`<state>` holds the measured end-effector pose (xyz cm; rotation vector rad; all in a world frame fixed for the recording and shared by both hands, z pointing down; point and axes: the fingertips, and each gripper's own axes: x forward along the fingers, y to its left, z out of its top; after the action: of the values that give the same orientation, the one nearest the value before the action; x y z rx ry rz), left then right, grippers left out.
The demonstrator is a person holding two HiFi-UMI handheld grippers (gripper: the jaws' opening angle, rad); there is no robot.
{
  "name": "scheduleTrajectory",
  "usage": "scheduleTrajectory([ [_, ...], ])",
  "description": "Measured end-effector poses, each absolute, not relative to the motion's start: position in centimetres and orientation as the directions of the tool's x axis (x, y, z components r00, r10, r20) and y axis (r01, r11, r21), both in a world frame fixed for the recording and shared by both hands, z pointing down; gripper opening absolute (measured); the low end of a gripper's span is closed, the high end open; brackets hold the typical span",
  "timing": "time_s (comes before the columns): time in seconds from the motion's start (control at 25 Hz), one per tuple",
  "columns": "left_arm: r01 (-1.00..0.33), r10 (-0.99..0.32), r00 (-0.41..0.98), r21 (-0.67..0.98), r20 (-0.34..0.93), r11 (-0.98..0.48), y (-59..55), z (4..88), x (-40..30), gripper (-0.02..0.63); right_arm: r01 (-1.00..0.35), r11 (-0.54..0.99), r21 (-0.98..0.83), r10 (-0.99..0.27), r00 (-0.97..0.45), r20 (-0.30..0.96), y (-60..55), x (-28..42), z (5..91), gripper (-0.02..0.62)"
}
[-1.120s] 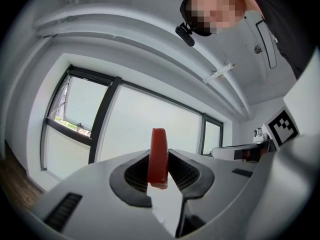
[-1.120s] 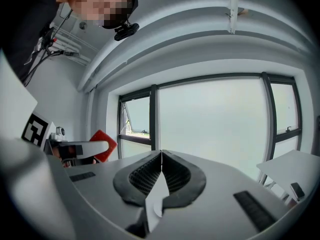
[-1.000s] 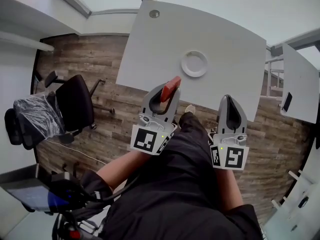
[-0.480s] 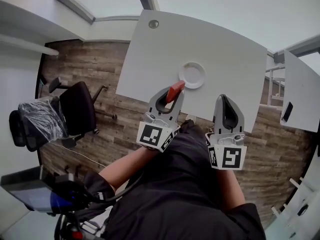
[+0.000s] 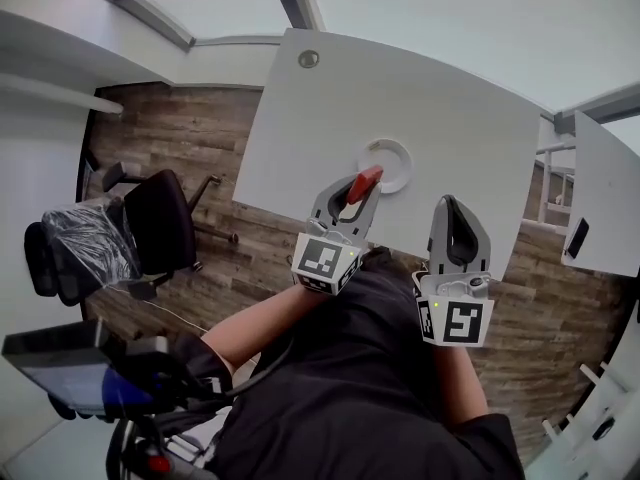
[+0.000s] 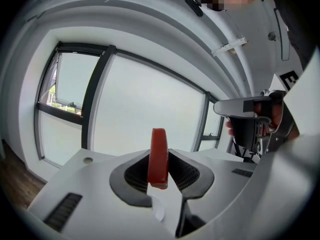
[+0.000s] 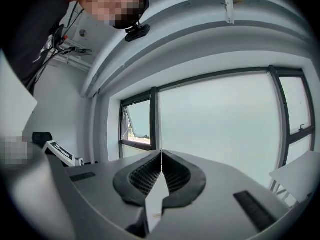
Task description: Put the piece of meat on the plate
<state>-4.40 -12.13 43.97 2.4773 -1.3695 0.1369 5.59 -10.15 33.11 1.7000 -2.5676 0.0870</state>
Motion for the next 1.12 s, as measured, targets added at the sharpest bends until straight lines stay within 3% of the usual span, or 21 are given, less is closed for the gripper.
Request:
scheduleTrajectory([
  [0.56,-0.841,-0.763,0.541,0.196,0.354,-0.505,-14.0,50.0,-1.8,0.098,-0.907,0.421,0.019,-0.904,-0.418,0.094,-11.0,6.0,33.5,0.006],
  [1.12,-0.88,-0.74,0.474,0.222,0.477,-0.421,-16.5,57.6,-1.9,0.098,-0.908,0.416,0.046,-0.908,-0.413,0.067,-12.2,7.9,33.2,0.006],
])
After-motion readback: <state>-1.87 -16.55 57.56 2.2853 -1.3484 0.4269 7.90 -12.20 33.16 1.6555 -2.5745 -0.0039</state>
